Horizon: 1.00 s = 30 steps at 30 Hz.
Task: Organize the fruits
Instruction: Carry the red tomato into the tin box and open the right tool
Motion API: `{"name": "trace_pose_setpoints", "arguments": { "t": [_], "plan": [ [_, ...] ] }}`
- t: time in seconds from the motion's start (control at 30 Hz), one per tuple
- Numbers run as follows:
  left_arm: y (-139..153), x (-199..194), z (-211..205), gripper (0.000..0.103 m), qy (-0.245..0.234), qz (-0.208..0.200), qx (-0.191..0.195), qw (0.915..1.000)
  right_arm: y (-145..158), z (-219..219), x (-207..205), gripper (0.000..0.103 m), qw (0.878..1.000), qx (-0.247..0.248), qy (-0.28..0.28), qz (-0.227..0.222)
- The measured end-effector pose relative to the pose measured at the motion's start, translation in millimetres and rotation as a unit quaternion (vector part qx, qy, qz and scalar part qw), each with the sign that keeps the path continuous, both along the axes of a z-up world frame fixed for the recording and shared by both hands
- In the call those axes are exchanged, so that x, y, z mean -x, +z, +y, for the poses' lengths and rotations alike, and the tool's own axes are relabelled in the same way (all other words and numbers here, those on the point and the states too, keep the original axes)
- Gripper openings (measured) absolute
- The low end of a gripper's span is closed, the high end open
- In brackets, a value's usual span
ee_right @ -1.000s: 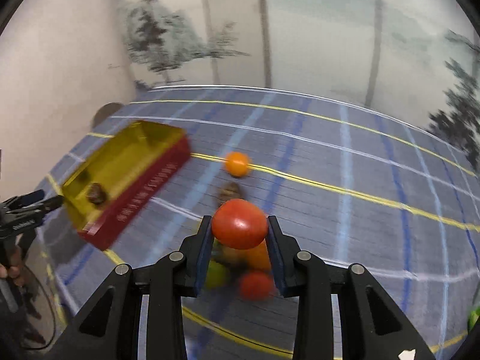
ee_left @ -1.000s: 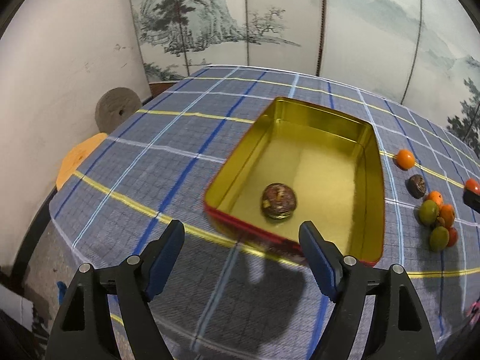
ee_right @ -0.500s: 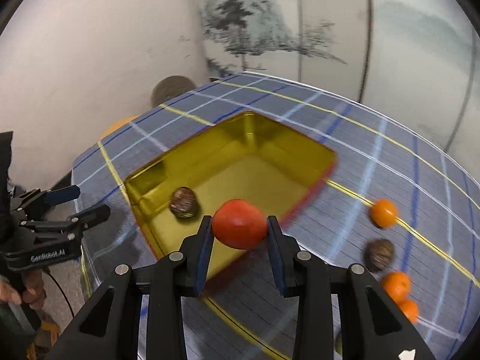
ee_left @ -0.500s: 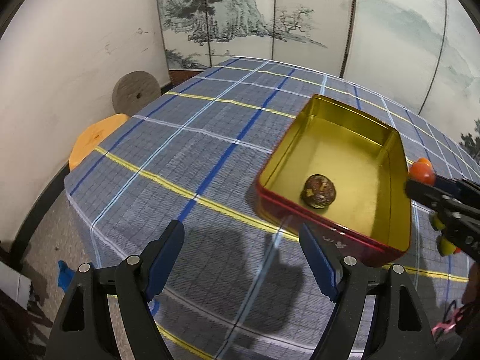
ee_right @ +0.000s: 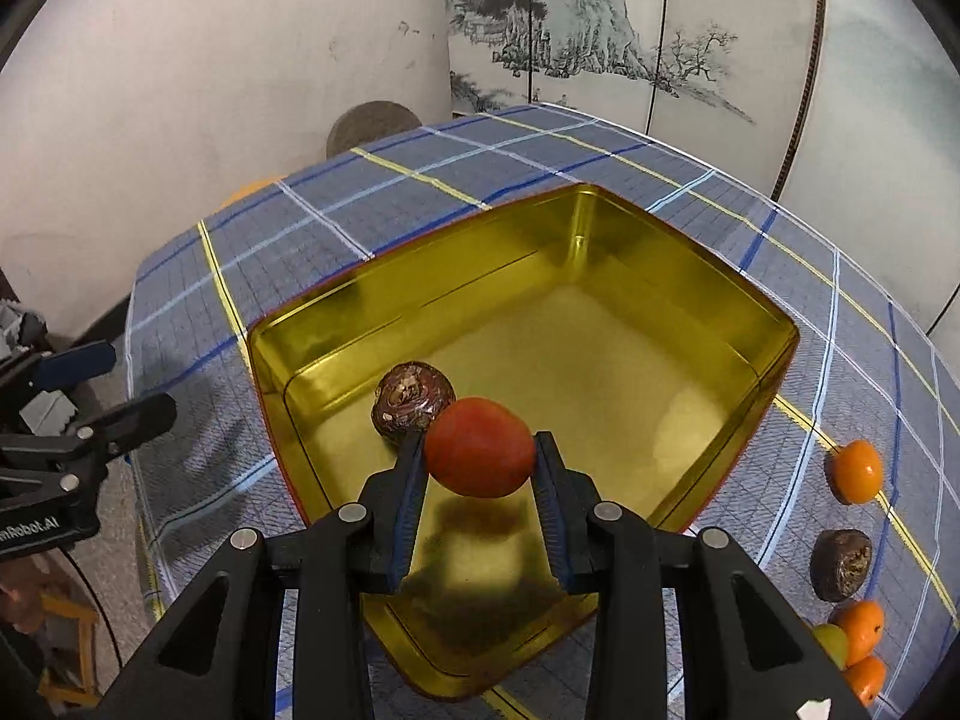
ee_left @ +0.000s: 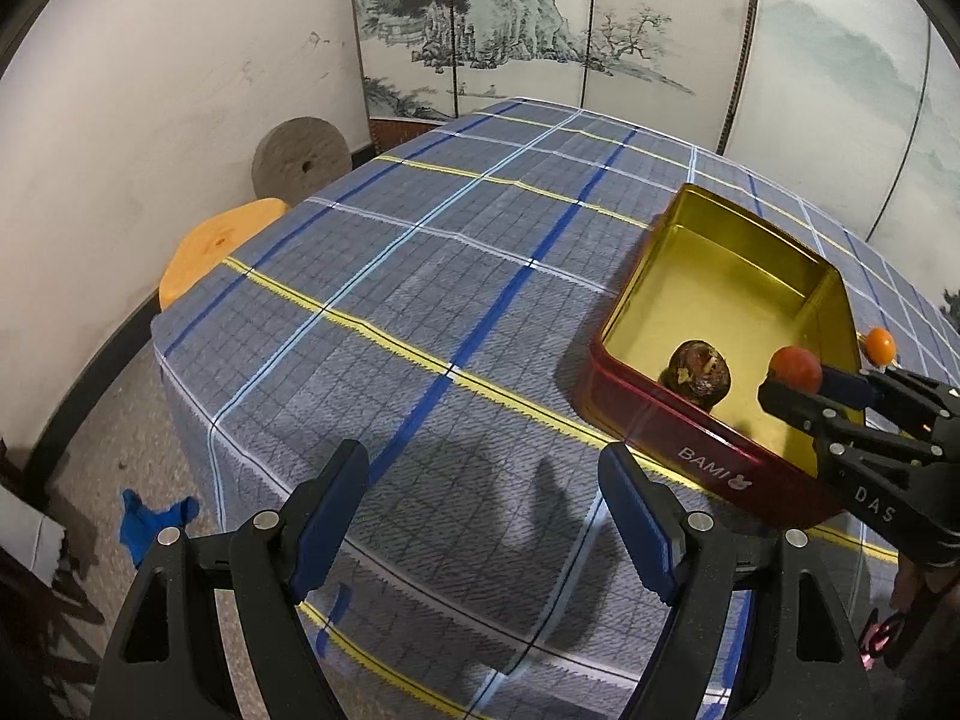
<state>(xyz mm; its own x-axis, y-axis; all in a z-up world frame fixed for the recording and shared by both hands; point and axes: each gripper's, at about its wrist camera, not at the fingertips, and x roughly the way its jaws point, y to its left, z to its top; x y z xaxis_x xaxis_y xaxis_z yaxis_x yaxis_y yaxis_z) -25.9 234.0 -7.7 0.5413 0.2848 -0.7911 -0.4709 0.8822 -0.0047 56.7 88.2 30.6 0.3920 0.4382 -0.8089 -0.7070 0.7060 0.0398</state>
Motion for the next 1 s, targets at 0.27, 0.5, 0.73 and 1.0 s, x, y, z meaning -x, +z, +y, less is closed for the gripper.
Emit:
{"name": "trace_pose_setpoints", "arguments": {
  "t": [0.27,0.5,0.73,1.0],
  "plan": [
    [-1,-1,3,0.079,0.004,0.001,0.002,1.0,-10,1,-4,0.032,1.0,0.016,-0.001,0.009],
    [0,-1,4,0.079,0.006,-0.001,0.002,1.0,-11,1,-3,0.032,1.0,0.023,0.002,0.003],
    [3,-2,4,0.079,0.005,-0.004,0.0,1.0,-15,-9,-9,0.033,1.0,0.028,-0.006,0.007],
    [4,-3,3,0.079,0.004,-0.004,0.001,1.0,-15,-9,-9,0.034,1.0,0.029,-0.006,0.007]
  ]
}}
